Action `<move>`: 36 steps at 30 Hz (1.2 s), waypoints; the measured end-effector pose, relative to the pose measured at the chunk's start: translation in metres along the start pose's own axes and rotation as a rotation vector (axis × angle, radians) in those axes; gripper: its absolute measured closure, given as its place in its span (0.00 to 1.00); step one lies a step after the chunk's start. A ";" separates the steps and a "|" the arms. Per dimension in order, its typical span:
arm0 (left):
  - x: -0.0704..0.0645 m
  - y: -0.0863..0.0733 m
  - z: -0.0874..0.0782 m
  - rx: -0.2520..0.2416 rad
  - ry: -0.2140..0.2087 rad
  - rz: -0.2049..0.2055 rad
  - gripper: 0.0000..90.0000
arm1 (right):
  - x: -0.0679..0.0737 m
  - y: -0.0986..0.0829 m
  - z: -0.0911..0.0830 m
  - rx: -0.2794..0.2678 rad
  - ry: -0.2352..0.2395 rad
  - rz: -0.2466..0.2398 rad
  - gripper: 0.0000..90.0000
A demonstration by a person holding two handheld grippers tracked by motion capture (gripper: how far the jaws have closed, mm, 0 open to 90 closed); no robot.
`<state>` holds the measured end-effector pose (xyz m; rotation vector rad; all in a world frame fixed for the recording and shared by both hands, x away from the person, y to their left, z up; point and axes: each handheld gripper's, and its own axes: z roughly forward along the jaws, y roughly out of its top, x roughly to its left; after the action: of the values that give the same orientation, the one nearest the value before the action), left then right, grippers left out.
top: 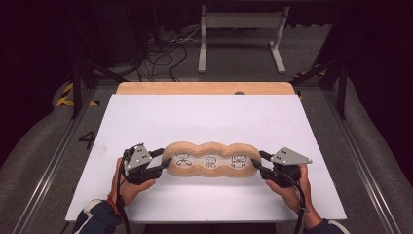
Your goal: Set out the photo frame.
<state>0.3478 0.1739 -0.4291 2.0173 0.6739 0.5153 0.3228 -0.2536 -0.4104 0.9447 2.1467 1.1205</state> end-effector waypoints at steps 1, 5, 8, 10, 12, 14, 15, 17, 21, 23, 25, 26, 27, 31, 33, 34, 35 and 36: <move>0.000 0.000 0.000 -0.001 0.001 0.001 0.58 | 0.000 0.001 0.000 0.002 -0.001 0.001 0.64; 0.000 0.000 0.000 0.001 0.002 0.004 0.53 | 0.001 0.002 0.002 0.019 -0.009 -0.016 0.55; 0.000 0.000 0.001 0.012 0.010 0.004 0.45 | 0.000 0.004 0.004 0.031 -0.016 -0.007 0.43; 0.000 -0.001 0.002 0.023 0.006 0.012 0.38 | -0.001 0.005 0.005 0.040 -0.019 -0.007 0.36; 0.000 -0.002 0.003 0.032 0.005 0.006 0.31 | -0.002 0.005 0.006 0.048 -0.009 -0.006 0.29; 0.000 -0.003 0.004 0.032 0.001 -0.002 0.25 | -0.002 0.005 0.006 0.054 -0.007 -0.002 0.25; 0.000 -0.004 0.004 0.039 0.003 -0.001 0.21 | -0.002 0.005 0.007 0.055 -0.001 0.001 0.21; 0.000 -0.005 0.004 0.038 0.003 -0.010 0.15 | -0.002 0.004 0.009 0.070 0.000 -0.007 0.14; 0.000 -0.006 0.003 0.032 -0.017 -0.007 0.09 | -0.001 0.004 0.012 0.078 0.003 -0.014 0.10; 0.000 -0.006 0.003 0.029 -0.024 0.003 0.07 | -0.001 0.004 0.012 0.081 0.003 -0.023 0.10; 0.000 -0.006 0.003 0.031 -0.021 0.004 0.07 | -0.001 0.005 0.011 0.081 0.001 -0.029 0.10; -0.001 -0.006 0.003 0.034 -0.022 0.012 0.07 | -0.001 0.005 0.011 0.081 0.001 -0.029 0.10; -0.001 -0.006 0.003 0.039 -0.021 0.016 0.07 | -0.002 0.006 0.011 0.079 0.000 -0.032 0.10; -0.002 -0.006 0.002 0.046 -0.017 0.044 0.07 | -0.003 0.007 0.012 0.083 0.000 -0.042 0.11; -0.001 -0.006 0.002 0.050 -0.017 0.048 0.07 | -0.003 0.006 0.011 0.092 -0.004 -0.057 0.11; -0.001 -0.006 0.001 0.051 -0.021 0.053 0.08 | -0.003 0.005 0.011 0.093 -0.007 -0.058 0.11; -0.002 -0.006 0.001 0.050 -0.027 0.056 0.10 | -0.003 0.005 0.010 0.093 -0.008 -0.057 0.11; -0.002 -0.006 0.000 0.051 -0.025 0.061 0.10 | -0.003 0.005 0.009 0.094 -0.012 -0.064 0.11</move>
<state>0.3446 0.1749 -0.4344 2.0940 0.6178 0.5118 0.3328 -0.2500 -0.4106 0.9150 2.2206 0.9883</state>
